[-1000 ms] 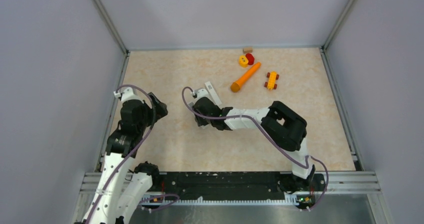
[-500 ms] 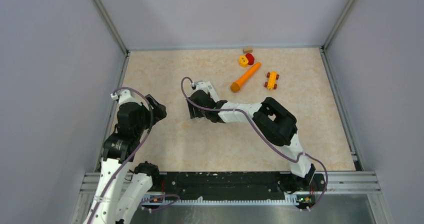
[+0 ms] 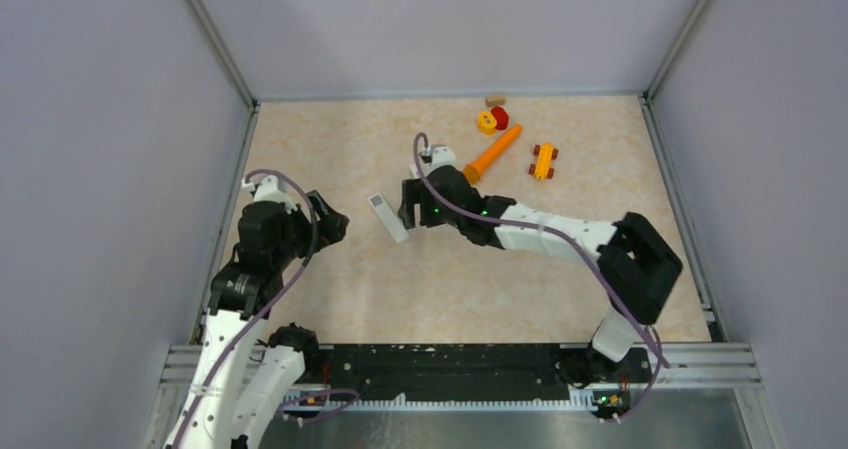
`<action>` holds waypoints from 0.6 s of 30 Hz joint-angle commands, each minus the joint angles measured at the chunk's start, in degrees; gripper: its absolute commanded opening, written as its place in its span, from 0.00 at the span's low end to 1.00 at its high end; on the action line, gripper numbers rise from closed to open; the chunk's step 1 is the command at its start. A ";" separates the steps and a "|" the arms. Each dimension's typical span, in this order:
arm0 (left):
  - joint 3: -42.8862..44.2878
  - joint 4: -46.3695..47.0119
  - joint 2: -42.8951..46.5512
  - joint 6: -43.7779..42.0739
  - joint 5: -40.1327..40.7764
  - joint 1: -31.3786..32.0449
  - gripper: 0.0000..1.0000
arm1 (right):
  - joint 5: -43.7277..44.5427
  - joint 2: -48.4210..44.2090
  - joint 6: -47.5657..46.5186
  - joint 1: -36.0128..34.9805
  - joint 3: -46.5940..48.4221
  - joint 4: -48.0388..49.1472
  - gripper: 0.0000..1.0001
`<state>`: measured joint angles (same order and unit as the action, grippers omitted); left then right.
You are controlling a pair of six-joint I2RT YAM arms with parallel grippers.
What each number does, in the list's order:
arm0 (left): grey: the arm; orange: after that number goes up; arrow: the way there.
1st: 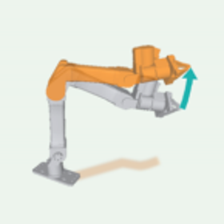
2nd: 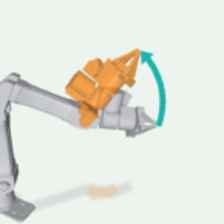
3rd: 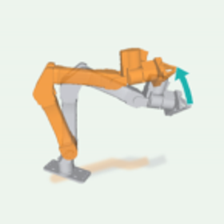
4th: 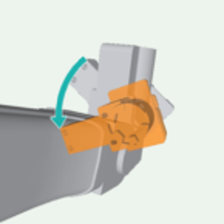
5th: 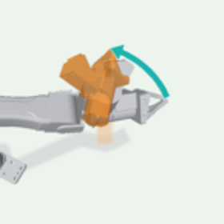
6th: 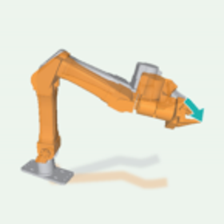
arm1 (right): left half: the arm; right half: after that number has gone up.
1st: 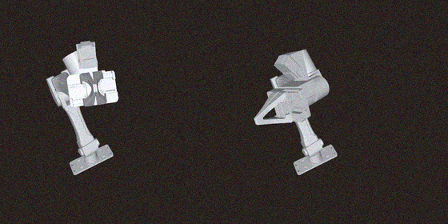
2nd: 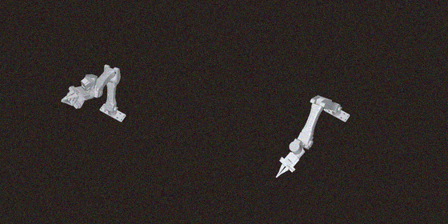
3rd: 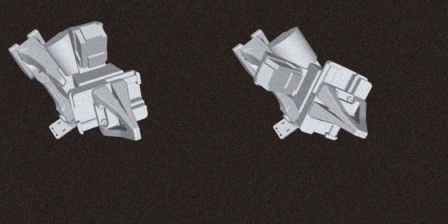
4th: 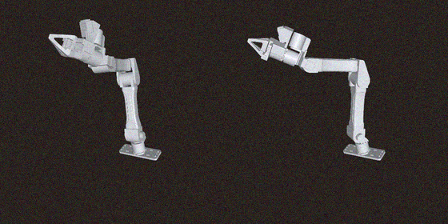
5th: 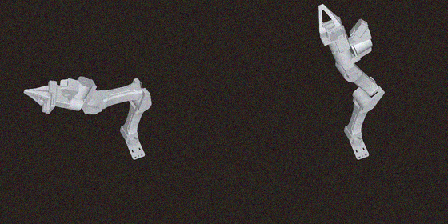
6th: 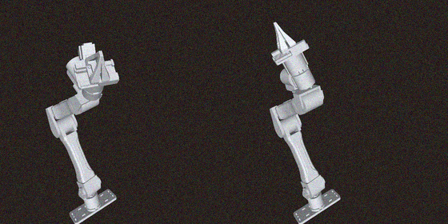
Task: Load the batteries into the remote control
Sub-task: Reset both arms
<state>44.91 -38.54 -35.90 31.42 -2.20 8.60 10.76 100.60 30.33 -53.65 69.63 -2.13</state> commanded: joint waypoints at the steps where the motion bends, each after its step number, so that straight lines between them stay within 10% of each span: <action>1: 5.47 1.89 0.67 -3.91 -0.33 -0.34 0.99 | 6.57 -15.00 -1.15 1.20 -5.97 -1.75 0.75; 18: 22.55 -3.12 5.81 -14.54 10.93 -0.23 0.99 | 45.47 -68.82 -20.52 1.92 -10.63 -19.24 0.94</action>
<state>62.83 -40.80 -31.29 20.62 5.04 8.60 47.42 37.21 17.82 -51.94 57.12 -18.96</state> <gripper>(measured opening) 0.986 0.933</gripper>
